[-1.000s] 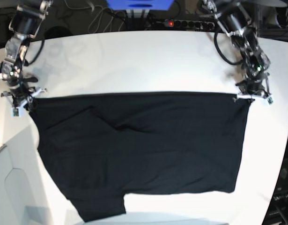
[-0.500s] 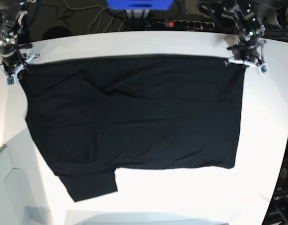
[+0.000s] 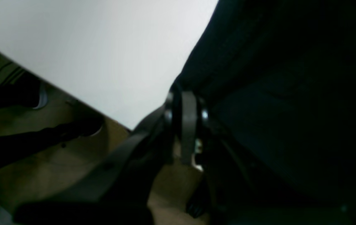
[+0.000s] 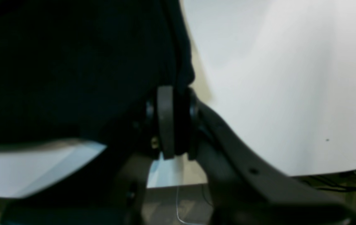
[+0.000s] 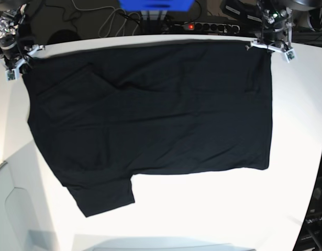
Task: Fold the T-shirt properly
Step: 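Drag the shirt toward the robot with both grippers and release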
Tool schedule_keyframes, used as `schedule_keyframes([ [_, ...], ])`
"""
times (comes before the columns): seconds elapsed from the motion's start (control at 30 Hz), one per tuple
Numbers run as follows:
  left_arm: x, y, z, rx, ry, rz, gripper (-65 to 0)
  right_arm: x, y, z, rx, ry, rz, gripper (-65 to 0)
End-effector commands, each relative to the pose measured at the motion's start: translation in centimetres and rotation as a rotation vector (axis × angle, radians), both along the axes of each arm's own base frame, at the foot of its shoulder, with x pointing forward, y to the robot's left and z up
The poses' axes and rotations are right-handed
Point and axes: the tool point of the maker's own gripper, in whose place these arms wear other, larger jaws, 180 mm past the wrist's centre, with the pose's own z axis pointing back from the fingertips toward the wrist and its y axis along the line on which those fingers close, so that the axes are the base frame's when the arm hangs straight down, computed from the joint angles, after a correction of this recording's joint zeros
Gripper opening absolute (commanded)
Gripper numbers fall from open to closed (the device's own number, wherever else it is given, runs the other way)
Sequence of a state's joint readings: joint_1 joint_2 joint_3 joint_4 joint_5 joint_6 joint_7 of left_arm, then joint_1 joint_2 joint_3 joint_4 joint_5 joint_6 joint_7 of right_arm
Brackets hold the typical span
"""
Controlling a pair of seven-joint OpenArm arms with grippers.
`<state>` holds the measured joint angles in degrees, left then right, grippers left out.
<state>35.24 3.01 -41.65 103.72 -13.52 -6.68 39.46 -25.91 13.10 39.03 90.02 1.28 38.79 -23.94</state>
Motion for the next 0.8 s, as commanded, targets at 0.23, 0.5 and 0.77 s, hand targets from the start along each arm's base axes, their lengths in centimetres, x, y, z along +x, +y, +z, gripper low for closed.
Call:
schedule_keyframes([
  [0.23,-1.9,0.6,0.3,0.02,0.039,0.005,-63.7,-0.4,0.0,0.2,-0.008,0.011,0.021,-65.0],
  [0.5,-2.8,2.2,0.9,0.048,0.032,0.064,-63.6,-0.5,0.2,0.7,-0.019,0.006,0.033,-65.0],
  [0.77,-2.8,2.3,1.0,0.053,0.031,0.066,-63.0,-1.4,0.1,0.3,-0.021,0.036,0.03,-65.0],
])
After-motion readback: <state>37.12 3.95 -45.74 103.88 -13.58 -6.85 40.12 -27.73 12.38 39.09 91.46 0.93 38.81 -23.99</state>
